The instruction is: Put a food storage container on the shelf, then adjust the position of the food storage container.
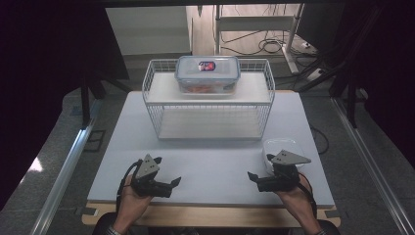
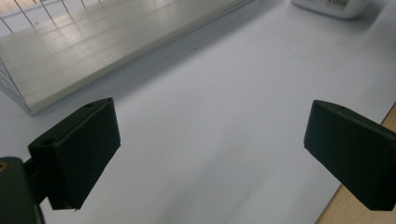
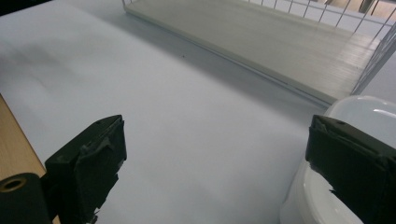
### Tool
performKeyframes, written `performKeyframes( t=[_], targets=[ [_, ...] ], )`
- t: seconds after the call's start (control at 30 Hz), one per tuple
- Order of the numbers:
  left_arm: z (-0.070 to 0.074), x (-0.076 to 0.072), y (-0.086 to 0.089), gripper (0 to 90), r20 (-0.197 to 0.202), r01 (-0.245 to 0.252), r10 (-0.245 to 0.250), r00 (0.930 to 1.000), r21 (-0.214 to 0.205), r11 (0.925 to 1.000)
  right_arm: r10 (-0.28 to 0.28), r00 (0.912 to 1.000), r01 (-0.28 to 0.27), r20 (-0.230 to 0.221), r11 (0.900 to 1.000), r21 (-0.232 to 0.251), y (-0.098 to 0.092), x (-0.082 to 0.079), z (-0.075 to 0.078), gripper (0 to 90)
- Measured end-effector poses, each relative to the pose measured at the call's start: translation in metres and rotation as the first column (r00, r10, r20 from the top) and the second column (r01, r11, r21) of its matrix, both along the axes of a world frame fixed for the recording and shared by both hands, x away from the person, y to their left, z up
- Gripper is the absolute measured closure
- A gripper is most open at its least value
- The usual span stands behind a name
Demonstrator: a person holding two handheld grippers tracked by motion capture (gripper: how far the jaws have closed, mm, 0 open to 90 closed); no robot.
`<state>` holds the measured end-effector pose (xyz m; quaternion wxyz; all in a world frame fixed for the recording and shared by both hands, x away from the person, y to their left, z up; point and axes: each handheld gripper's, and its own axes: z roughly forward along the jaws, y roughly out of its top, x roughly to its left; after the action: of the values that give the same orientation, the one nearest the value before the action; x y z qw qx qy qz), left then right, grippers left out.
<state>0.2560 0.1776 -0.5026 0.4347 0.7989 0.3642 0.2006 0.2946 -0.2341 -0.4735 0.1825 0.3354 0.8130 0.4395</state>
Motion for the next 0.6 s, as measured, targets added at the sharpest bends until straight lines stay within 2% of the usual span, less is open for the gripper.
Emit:
performKeyframes(
  t=[0.2,0.4,0.47,0.53,0.6],
  targets=[
    [0.000,0.000,0.001,3.1,0.004,-0.004,0.004,1.0000,-0.006,1.0000,-0.013,0.9998,0.013,-0.016,0.9998,-0.012,-0.001,0.002,-0.002,5.3],
    [-0.001,0.001,0.003,3.2,-0.003,-0.010,0.010,0.9999,-0.009,0.9999,-0.065,0.9966,0.063,-0.051,0.9973,-0.037,-0.004,0.007,-0.001,0.9],
    [-0.001,0.002,0.003,3.2,-0.004,-0.011,0.011,0.9999,-0.008,0.9999,-0.088,0.9941,0.086,-0.063,0.9958,-0.031,-0.006,0.007,0.001,1.1],
    [-0.002,0.002,0.002,3.2,-0.008,-0.012,0.012,0.9999,-0.009,0.9999,-0.102,0.9919,0.100,-0.075,0.9943,-0.038,-0.009,0.009,0.003,4.4],
    [-0.002,0.002,0.002,3.3,-0.010,-0.012,0.012,0.9999,-0.006,0.9999,-0.120,0.9894,0.119,-0.081,0.9926,-0.026,-0.015,0.011,0.006,10.3]
  ],
)
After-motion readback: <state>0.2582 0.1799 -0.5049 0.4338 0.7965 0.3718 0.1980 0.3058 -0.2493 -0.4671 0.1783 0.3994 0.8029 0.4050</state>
